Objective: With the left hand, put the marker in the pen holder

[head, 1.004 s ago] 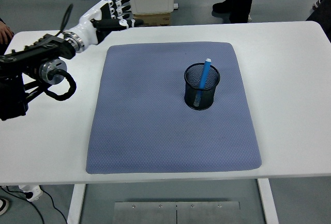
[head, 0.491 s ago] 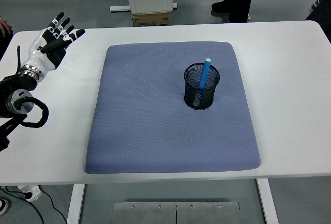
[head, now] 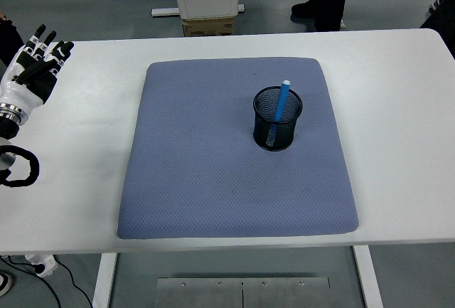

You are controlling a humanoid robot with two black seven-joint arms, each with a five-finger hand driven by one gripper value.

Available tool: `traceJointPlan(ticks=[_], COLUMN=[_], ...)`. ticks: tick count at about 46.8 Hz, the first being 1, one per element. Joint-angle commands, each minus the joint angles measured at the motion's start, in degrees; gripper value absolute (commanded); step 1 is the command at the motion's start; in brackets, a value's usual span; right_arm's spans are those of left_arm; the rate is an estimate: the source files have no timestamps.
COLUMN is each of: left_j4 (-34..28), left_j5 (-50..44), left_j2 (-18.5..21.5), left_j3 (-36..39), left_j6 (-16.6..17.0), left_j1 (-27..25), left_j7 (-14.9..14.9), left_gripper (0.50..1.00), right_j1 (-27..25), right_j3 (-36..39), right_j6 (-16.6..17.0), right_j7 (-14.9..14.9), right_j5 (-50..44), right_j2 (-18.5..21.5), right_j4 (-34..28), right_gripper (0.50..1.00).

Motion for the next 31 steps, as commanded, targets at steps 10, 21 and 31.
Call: traceJointPlan(ticks=[10, 21, 31], left_j4=[0.00, -0.09, -0.09], left_j5=[-0.75, -1.01, -1.10], left_j2=[-0.18, -0.18, -0.44], left_j3=[-1.11, -1.11, -1.11], left_j6=[-0.01, -1.07, -1.07], left_j1=[2.14, 2.49, 2.58], left_j7=[-0.02, -0.02, -0.02], left_gripper=[1.000, 1.000, 1.000], right_j1=[-1.07, -0.98, -0.72], right_j3=[-0.31, -0.23, -0.23], right_j6=[0.00, 0.17, 0.26], right_j7=[-0.17, -0.43, -0.52], right_j5=[-0.09, 0.09, 0.18], right_j2=[0.00, 0.00, 0.00], right_j4=[2.53, 0.94, 1.03], right_gripper=[1.000, 1.000, 1.000])
